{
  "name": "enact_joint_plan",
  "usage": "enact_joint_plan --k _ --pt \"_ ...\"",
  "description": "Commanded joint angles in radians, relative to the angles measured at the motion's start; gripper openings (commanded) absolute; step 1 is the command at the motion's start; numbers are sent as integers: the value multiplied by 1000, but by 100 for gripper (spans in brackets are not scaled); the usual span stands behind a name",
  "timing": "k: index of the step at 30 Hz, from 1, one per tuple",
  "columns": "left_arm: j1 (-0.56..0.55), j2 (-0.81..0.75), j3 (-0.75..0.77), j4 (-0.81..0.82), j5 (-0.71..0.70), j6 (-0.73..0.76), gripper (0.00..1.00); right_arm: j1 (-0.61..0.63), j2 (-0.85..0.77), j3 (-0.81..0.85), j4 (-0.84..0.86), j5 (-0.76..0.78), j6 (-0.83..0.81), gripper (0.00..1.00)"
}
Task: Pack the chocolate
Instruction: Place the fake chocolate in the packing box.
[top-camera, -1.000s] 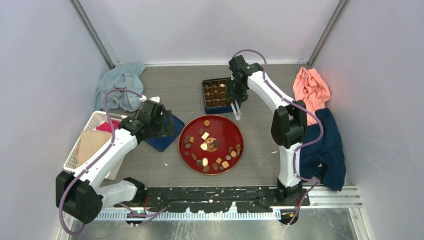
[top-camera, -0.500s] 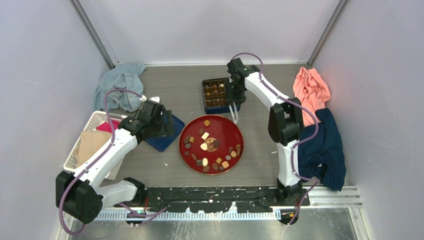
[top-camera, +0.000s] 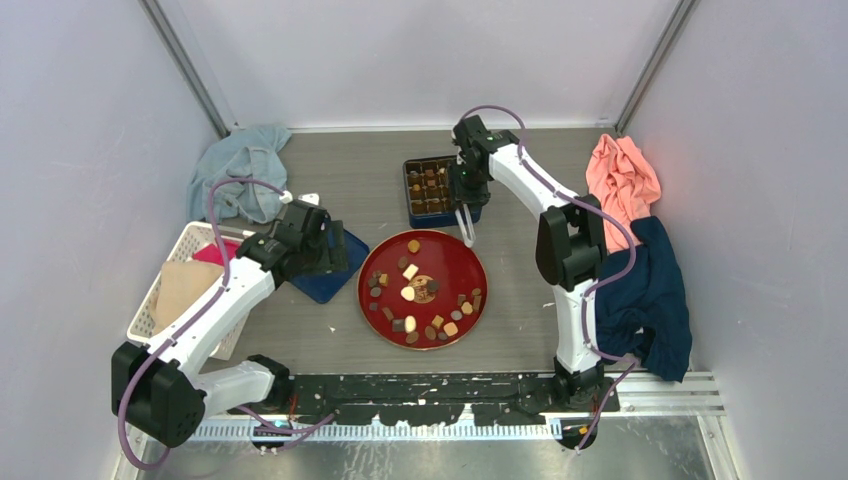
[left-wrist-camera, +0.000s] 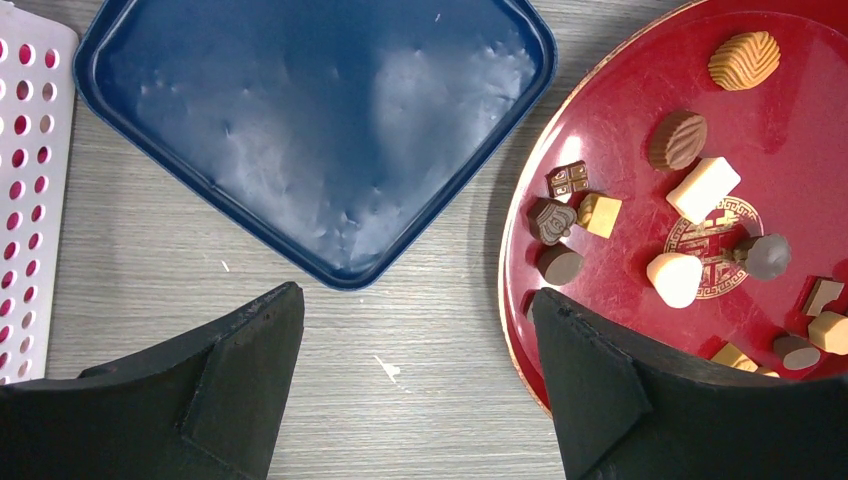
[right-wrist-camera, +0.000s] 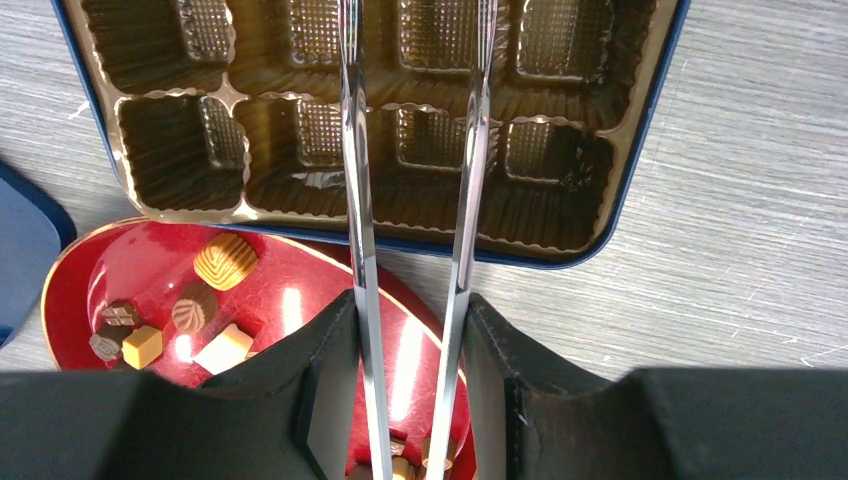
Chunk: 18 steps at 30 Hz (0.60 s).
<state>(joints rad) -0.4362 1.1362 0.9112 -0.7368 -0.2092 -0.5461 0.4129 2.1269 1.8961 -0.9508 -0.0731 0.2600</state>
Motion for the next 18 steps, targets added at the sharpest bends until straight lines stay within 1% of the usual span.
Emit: enact_joint_plan --k 1,5,11,18 --pt "7 -24 11 3 -20 -3 85 14 -16 60 7 -28 -26 31" --pt "7 -27 11 1 -21 -4 85 21 -14 63 3 -29 -29 33" --pt "8 -29 8 2 -19 -7 85 21 -15 64 1 -14 -30 40" --pt "7 -28 8 0 -20 -8 85 20 -35 50 21 32 -22 40"
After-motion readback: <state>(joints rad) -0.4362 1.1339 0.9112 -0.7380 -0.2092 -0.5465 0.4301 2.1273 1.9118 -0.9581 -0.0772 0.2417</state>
